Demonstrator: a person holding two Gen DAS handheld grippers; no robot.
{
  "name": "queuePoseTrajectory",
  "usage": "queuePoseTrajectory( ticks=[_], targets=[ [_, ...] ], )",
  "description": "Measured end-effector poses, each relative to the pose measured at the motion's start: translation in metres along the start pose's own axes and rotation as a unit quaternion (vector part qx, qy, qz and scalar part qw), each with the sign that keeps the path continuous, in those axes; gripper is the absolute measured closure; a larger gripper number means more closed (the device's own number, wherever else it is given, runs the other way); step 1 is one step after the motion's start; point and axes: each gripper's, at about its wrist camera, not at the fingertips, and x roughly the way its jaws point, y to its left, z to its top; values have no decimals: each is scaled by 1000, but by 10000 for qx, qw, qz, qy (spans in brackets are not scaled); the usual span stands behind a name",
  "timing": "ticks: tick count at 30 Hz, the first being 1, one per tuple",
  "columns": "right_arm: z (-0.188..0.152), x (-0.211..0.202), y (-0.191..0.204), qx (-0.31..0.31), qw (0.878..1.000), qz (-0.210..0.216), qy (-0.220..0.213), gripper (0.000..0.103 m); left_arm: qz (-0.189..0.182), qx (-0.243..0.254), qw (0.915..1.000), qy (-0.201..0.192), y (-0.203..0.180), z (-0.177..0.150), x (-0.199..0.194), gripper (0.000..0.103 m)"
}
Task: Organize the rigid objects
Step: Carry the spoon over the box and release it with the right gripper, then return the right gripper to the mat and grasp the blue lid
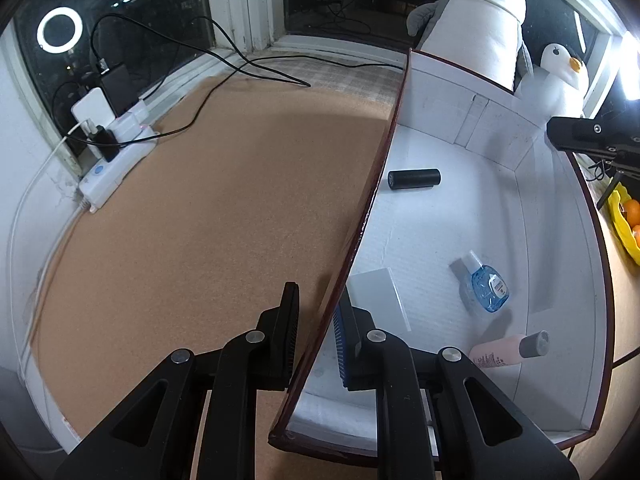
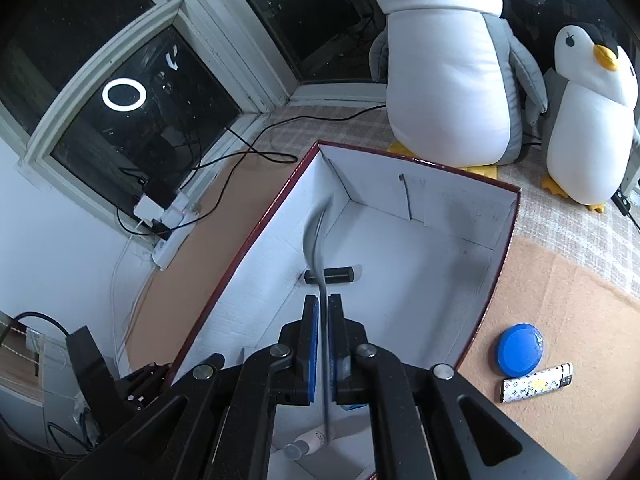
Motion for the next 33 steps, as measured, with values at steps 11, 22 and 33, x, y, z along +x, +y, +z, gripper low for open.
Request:
queuePoseTrajectory(
  ticks=[11, 22, 33],
  targets=[
    [-5, -22, -7, -96, 9995, -77, -308, 54, 24, 17, 10000, 5, 0, 1, 1, 88],
    [-20, -46, -29, -229, 9979, -340, -492, 54, 74, 63, 10000, 13, -1, 1, 0, 87],
    [-45, -79, -78, -303, 9949, -590, -766, 47, 120, 91, 9999, 23, -1, 1, 0, 87]
  ],
)
